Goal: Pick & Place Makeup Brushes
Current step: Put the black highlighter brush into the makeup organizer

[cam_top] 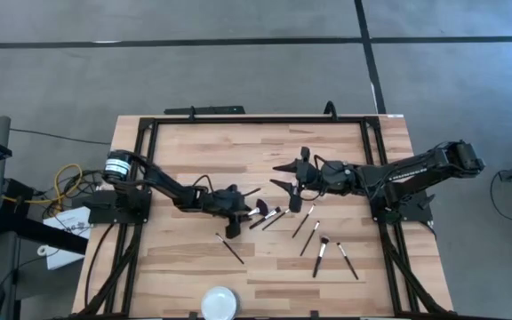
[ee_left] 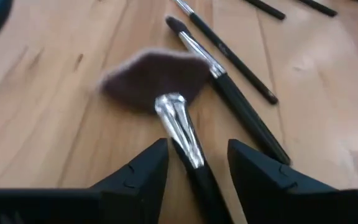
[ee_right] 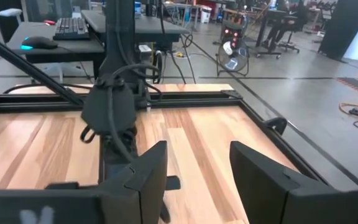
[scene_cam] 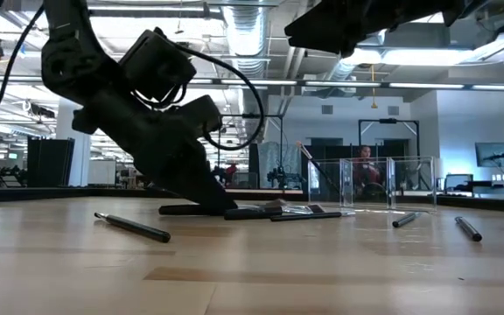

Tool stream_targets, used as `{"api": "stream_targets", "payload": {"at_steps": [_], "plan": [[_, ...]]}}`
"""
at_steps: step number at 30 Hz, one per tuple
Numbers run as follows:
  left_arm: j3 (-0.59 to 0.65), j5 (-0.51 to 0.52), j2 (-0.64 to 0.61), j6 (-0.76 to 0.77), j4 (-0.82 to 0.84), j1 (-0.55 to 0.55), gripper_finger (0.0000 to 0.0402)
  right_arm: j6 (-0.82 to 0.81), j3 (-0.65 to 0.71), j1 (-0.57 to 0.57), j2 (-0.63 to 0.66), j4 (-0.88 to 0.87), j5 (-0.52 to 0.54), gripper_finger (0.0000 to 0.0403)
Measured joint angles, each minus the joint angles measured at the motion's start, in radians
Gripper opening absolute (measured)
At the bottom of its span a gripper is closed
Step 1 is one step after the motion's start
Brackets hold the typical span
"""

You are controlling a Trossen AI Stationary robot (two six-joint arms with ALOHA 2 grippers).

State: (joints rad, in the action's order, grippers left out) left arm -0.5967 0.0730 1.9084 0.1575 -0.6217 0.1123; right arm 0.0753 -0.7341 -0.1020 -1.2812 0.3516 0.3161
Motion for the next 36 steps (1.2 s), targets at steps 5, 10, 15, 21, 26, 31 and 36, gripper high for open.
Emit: {"api": "stream_targets", "payload": {"at_steps": [5,10,15,21,26,31,36], "plan": [[-0.001,0.017,0.005,-0.020,0.000,-0.021,0.0068,-0.023,0.000,0.000,0.000,-0.027,-0.001,0.0160],[0.006,0.029,-0.089,-0.051,0.074,-0.050,0.0040,-0.033,0.000,0.000,-0.031,-0.053,-0.001,0.0154],[0.006,0.073,-0.296,-0.128,0.180,-0.080,0.0040,-0.014,0.000,0.000,-0.134,-0.014,-0.003,0.0154],[0.008,0.103,-0.461,-0.191,0.246,-0.126,0.0040,0.080,-0.009,0.003,-0.263,0.128,-0.002,0.0166],[0.008,0.279,-0.520,-0.322,0.245,-0.138,0.0040,-0.095,-0.082,0.034,-0.309,0.137,0.030,0.0177],[0.007,0.351,-0.526,-0.508,0.235,-0.128,0.0040,-0.371,-0.112,0.075,-0.284,0.118,0.019,0.0175],[0.007,0.426,-0.526,-0.635,0.197,-0.096,0.0040,-0.404,-0.111,0.088,-0.243,-0.042,-0.004,0.0167]]}}
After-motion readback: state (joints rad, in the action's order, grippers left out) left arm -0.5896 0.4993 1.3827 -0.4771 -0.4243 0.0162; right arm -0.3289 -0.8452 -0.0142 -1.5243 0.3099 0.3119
